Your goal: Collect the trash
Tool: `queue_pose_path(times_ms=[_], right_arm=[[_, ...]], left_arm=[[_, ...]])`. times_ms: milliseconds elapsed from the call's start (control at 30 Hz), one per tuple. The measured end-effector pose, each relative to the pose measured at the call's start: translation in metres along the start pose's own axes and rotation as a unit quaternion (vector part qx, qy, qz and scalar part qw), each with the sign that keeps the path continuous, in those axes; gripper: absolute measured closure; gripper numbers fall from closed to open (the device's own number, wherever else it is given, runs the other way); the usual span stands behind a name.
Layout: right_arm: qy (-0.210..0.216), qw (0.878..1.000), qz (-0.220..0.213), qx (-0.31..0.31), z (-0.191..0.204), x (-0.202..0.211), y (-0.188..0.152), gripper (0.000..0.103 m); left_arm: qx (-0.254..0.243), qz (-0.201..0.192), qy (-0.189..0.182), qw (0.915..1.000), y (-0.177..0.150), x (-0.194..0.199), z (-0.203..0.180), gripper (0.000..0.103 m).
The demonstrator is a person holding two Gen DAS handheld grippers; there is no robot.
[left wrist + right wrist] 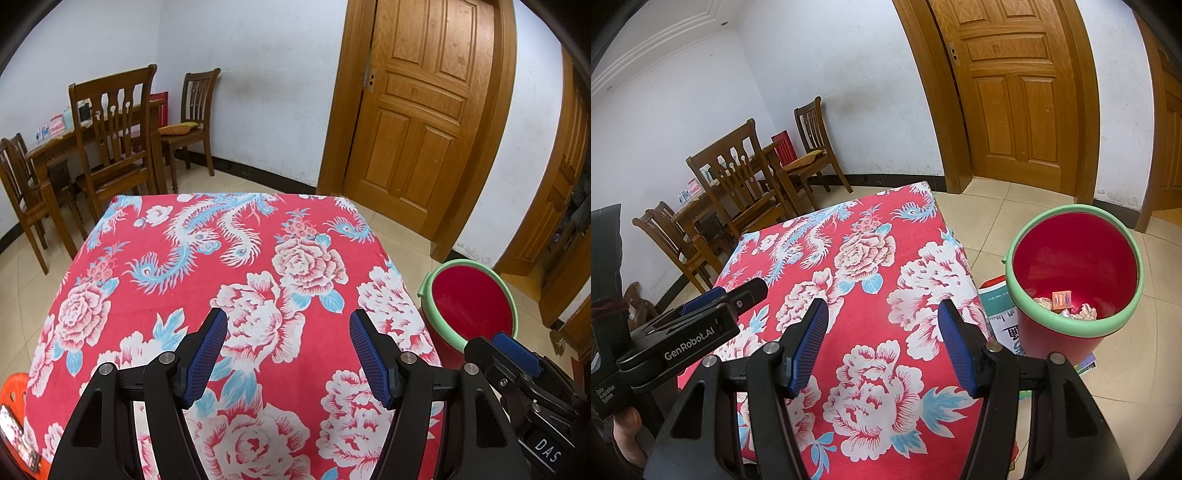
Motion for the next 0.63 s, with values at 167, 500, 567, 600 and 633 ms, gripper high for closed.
queue_pose_path(times_ms=[167,500,567,600,633], right_arm=[[0.000,1.000,0.000,0.000,0.0001,0.0000,0.0002,0.040],[-0.001,1.000,0.001,0.000,0.0006,-0.0006,-0.0005,0.040],[-0.001,1.000,0.001,0.000,0.0006,-0.0006,-0.0005,0.040],[-0.001,1.000,0.001,0.000,0.0006,-0.0006,-0.0004,0.040],[-0.002,1.000,0.002,0.000,0.0013,-0.0010,-0.0012,0.040]], left_arm=[[0.000,0.000,-0.001,1.0000,-0.0006,0.0000,-0.0002,0.033],[0.000,0.002,-0.001,1.0000,-0.0029,-0.0010,-0.0009,0.033],[-0.001,0.002,-0.001,1.0000,-0.0045,-0.0016,-0.0023,0.033],[-0.001,0.003,-0.001,1.0000,-0.0041,-0.0015,-0.0016,0.033],[0.000,0.003,-0.002,1.0000,-0.0041,-0.0014,-0.0016,0.033]])
Point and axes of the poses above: each gripper's, at about its wrist camera, not at the fingertips, and x roughly against the way its jaws point, z to its left, y to its top, the point moved 9 cm from there along -x, roughly the way its jaws point, and after that the axes turned 8 degrees about y, right-handed, at the moved point
